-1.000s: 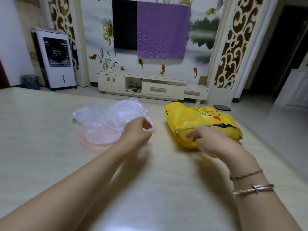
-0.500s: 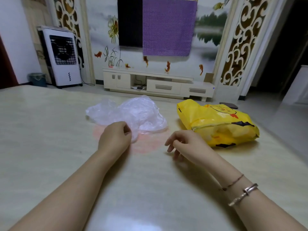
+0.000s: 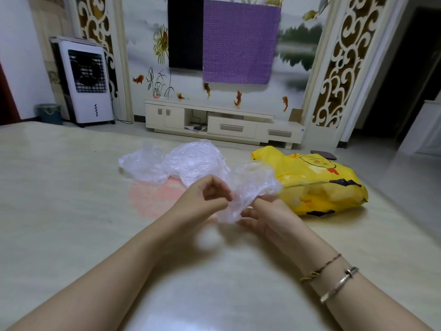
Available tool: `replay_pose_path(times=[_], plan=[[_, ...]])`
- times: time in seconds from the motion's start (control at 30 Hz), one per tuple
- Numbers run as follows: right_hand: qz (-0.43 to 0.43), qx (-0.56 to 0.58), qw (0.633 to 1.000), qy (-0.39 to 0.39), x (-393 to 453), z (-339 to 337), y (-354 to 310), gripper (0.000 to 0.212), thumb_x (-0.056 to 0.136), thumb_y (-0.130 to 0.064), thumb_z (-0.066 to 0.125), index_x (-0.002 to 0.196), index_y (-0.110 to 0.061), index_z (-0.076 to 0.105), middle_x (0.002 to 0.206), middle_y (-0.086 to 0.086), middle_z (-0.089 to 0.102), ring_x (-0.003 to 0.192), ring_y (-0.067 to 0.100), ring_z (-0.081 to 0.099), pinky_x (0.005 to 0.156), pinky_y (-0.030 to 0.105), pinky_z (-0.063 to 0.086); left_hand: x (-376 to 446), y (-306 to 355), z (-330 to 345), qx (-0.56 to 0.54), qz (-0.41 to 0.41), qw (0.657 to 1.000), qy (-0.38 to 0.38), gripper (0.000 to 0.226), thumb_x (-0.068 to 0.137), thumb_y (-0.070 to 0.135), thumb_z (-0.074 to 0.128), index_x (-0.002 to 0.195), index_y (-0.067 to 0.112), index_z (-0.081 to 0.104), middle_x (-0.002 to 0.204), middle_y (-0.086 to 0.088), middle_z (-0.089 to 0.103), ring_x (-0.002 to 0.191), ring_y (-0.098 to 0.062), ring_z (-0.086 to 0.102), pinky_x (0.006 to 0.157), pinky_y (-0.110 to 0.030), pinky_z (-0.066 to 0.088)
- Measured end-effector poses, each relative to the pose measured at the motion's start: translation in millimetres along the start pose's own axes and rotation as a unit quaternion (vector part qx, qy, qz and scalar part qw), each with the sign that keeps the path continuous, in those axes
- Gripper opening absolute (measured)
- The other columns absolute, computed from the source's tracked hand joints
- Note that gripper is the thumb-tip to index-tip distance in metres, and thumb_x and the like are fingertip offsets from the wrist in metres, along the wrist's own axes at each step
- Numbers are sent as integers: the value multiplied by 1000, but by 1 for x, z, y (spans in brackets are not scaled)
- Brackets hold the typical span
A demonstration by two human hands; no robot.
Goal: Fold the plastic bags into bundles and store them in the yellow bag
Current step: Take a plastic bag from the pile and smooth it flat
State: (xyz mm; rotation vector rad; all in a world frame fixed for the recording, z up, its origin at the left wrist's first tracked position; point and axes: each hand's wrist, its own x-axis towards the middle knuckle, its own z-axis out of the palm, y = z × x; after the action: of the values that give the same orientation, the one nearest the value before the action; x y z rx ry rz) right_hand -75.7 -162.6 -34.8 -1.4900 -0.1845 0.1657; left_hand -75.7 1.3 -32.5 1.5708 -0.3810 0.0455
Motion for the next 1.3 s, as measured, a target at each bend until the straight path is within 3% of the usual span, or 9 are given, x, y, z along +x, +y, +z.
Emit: replay_pose_path(times=[0.23, 0.4, 0.53, 0.73, 0.93, 1.0, 1.07, 1.17, 1.3], plan=[[-57, -117, 990, 56, 7, 5, 0, 11, 85, -7, 65, 89, -16, 69, 87, 4, 72, 82, 20, 68, 73, 38, 53, 5, -7, 3, 34, 0, 998, 46, 8, 86, 16, 71, 87, 9, 67, 70, 0, 60, 67, -11, 55, 65, -28, 45], [-73, 34, 989, 127, 4, 1, -8, 19, 96, -6, 51, 77, -10, 49, 86, 13, 58, 84, 22, 61, 83, 40, 54, 9, -5, -7, -47, -4, 987, 153, 8, 90, 6, 64, 82, 6, 63, 61, 3, 56, 57, -8, 52, 62, -21, 50], [-104, 133, 964, 203, 5, -5, -16, 12, 99, -10, 45, 88, -10, 48, 90, 13, 65, 78, 21, 66, 70, 33, 56, 11, -10, -12, -33, -78, 975, 206, 10, 92, 7, 61, 83, 7, 58, 53, 1, 52, 47, -10, 51, 61, -26, 52], [-141, 129, 964, 185, -5, -6, -28, 14, 99, -14, 47, 85, -14, 46, 71, 1, 64, 55, 18, 64, 52, 28, 53, 8, -8, -9, -6, -130, 979, 160, 6, 91, 15, 64, 93, 13, 59, 92, -5, 62, 76, -16, 63, 75, -36, 56], [-121, 13, 991, 51, -15, -3, -32, 15, 99, -20, 47, 86, -13, 44, 60, 16, 61, 51, 20, 49, 47, 25, 36, 3, 11, -13, -181, -222, 958, 29, 60, 85, 61, 55, 118, 11, 61, 115, -10, 69, 99, -29, 69, 84, -44, 56], [-118, -27, 991, 54, -13, 0, -29, 15, 99, -20, 48, 86, -13, 43, 59, 16, 60, 48, 16, 49, 44, 22, 36, -2, 12, -10, -154, -205, 966, -38, 53, 87, 53, 58, 114, 8, 68, 114, -14, 69, 101, -33, 68, 90, -46, 53], [-132, -78, 984, 87, -10, 0, -24, 15, 98, -20, 51, 86, -13, 45, 58, 11, 59, 46, 13, 48, 43, 20, 36, -5, 14, -6, -131, -169, 976, -34, 32, 88, 31, 65, 102, 3, 72, 101, -13, 68, 76, -23, 68, 73, -34, 59], [-106, -112, 980, 128, -2, -4, -20, 16, 96, -25, 55, 93, -10, 54, 77, 10, 57, 59, 10, 53, 49, 17, 41, 1, 9, -11, -99, -118, 986, 67, 8, 88, 12, 67, 93, 5, 68, 83, -8, 63, 56, -9, 59, 50, -20, 52], [39, -152, 981, 113, 5, -7, -18, 32, 95, -28, 52, 94, 1, 65, 92, 12, 60, 83, 24, 55, 74, 34, 43, 7, 7, -18, -39, 11, 985, 169, 9, 91, 12, 64, 83, 12, 67, 78, 0, 66, 69, -11, 61, 60, -23, 50]])
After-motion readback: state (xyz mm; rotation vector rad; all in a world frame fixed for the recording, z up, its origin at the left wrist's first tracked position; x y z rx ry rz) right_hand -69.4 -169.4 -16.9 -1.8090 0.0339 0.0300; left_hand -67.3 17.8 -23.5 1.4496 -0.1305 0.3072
